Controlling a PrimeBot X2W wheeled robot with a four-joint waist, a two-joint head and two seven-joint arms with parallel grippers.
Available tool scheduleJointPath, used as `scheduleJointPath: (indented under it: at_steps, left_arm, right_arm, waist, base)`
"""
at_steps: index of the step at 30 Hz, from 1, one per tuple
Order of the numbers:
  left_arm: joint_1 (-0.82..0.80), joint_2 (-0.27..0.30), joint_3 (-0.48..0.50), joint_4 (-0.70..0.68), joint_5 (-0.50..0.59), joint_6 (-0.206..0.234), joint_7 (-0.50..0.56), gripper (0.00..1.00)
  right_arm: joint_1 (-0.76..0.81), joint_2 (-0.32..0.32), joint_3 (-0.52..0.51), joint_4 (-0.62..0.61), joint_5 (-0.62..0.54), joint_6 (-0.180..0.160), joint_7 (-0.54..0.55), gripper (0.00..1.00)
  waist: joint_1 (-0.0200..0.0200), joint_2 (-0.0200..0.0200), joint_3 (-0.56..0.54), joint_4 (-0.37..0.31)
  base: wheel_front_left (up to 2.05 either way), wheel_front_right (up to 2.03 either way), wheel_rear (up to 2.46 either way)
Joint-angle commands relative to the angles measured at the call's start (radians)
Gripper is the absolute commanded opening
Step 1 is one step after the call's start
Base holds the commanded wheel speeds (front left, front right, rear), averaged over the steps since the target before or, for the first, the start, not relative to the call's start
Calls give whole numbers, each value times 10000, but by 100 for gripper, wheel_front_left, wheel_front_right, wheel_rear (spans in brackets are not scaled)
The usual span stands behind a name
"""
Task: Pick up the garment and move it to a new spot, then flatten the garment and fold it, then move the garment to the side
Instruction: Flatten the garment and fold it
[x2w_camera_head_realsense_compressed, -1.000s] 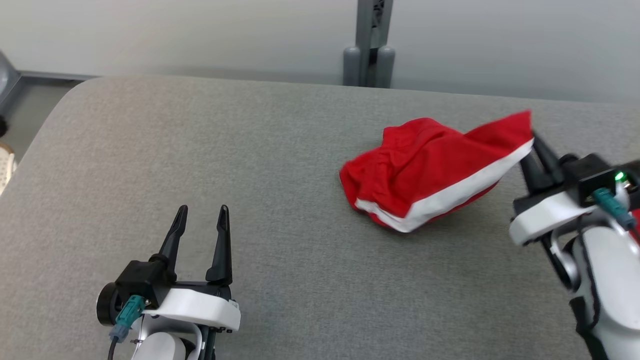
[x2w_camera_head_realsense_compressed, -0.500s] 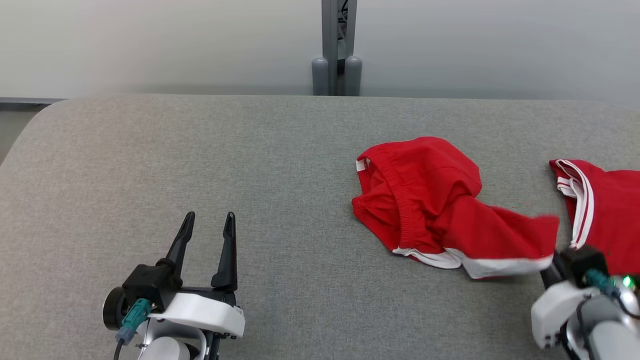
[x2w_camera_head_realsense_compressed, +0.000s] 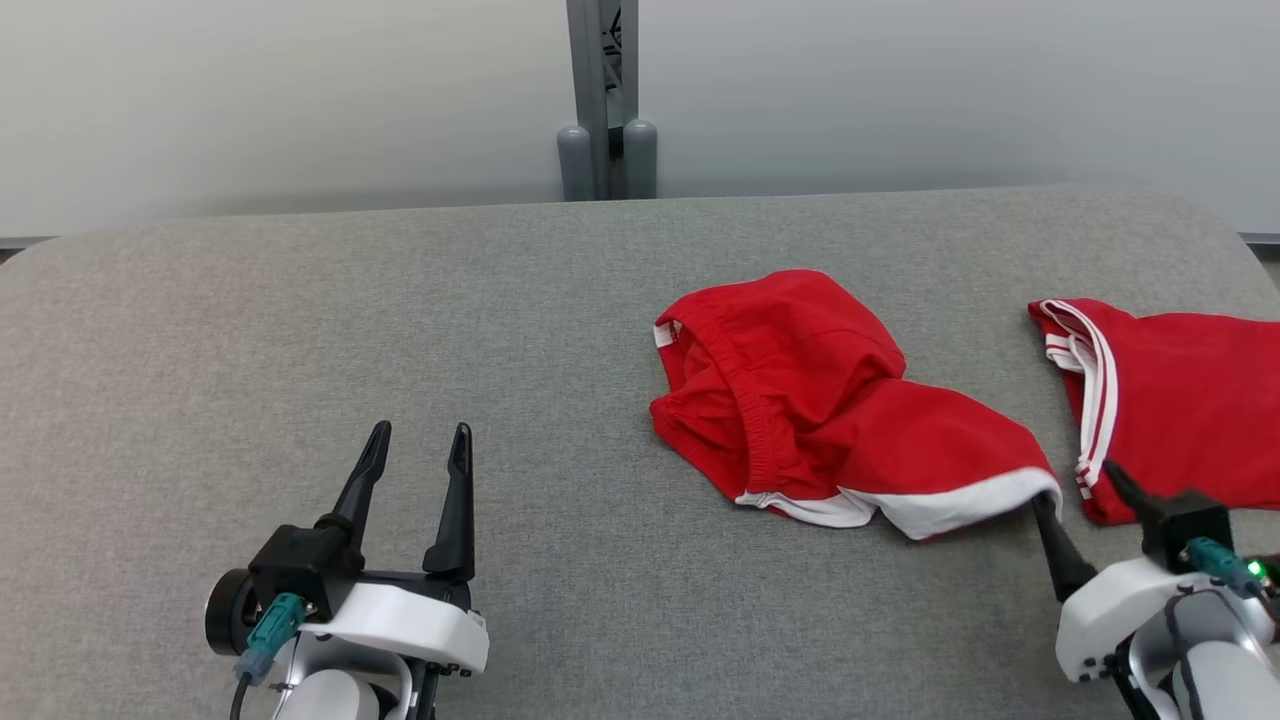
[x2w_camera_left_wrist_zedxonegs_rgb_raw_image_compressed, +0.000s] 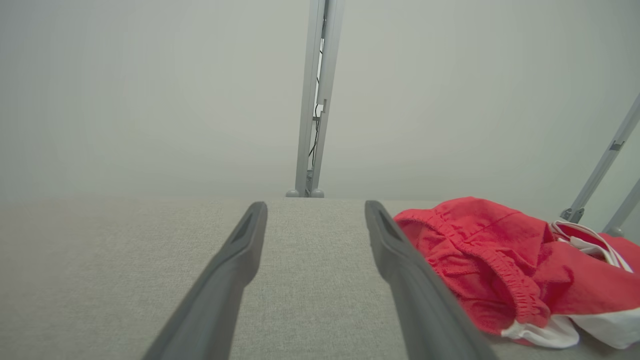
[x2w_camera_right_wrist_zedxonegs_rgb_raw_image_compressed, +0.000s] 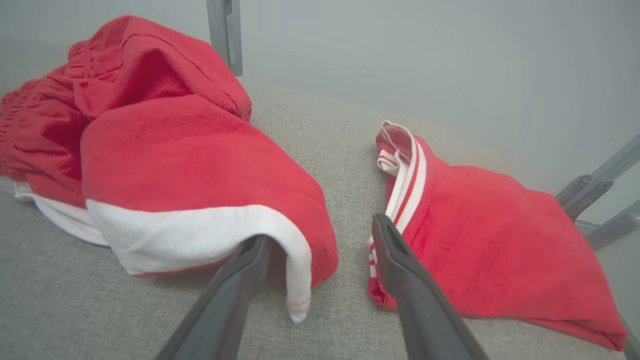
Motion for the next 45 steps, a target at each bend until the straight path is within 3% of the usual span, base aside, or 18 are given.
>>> scheduleJointPath:
  at_steps: [1, 14, 27, 36, 45]
  left_arm:
    - [-117, 41, 35, 3, 69, -65, -31, 100]
    - [-317, 39, -142, -208, -213, -91, -29, 100]
    - [-687, 38, -789, -93, -183, -180, -29, 100]
    - [-1927, 47, -3230, 2055, -759, -1187, -31, 100]
    - [-3658, 44, -5305, 4250, -2110, -1556, 146, 100]
  right_arm:
    - [-73, -15, -117, -238, -97, -1, -156, 100]
    - [111, 484, -599, -2990, 357, -1, -1209, 100]
    - [418, 1007, -965, -3269, 687, -1, -1227, 100]
    - [255, 1135, -975, -3550, 702, -1, -1229, 100]
    - [-12, 1251, -921, -3544, 735, -1, -1228, 100]
  waist:
    - [0, 0, -12, -81]
    - [0, 0, 34, -441]
    - [0, 0, 360, -824]
    - [0, 0, 1009, -1233]
    - [0, 0, 1555, -1779]
  base:
    - [0, 0, 0]
    - [0, 0, 0]
    - [0, 0, 0]
    - [0, 0, 0]
    - [0, 0, 0]
